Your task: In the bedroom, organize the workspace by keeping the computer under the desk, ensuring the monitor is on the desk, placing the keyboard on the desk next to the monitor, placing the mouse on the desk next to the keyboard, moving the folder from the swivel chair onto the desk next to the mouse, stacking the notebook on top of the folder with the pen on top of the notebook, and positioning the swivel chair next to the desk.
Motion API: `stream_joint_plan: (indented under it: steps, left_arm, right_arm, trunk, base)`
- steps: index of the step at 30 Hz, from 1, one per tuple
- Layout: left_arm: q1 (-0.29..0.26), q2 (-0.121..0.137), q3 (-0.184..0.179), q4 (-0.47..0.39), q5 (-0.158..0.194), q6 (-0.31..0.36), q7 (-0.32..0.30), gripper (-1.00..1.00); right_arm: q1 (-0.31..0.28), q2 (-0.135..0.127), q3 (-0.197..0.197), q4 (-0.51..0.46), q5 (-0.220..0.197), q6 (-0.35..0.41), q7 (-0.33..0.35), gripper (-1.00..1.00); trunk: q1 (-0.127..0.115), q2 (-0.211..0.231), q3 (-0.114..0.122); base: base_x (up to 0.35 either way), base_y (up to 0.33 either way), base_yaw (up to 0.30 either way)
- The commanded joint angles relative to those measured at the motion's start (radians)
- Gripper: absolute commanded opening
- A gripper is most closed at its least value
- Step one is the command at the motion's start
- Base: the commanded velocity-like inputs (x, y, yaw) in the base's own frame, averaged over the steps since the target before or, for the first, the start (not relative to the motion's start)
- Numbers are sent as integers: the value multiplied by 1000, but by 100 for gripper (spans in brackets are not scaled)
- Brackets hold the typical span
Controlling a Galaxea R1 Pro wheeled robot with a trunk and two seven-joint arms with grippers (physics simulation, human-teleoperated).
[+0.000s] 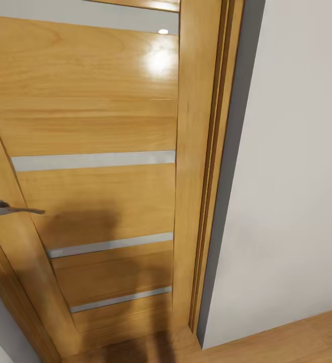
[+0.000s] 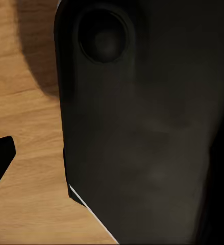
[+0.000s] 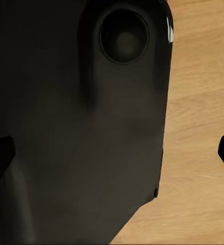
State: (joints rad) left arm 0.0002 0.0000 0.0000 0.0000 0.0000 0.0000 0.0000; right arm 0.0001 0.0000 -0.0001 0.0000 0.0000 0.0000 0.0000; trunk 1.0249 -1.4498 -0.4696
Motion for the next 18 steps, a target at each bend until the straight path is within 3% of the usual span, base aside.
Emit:
stream_joint_plan:
  steps: [1,7,18]
  left_arm:
    - [0,0,0,0,0,0,0,100]
    - [-8,-34,2,-20,-1,-5,2,100]
    - [-8,-37,2,-23,0,-5,-1,100]
  right_arm:
    - [0,0,0,0,0,0,0,100]
    - [-22,27,-4,-1,-7,-5,-1,100]
    - [-34,34,-6,-3,-6,-6,-3,100]
  trunk:
    - [0,0,0]
    - [-23,42,18]
    - [-65,119,53]
  base:
    - [0,0,0]
    - [0,0,0]
    - [0,0,0]
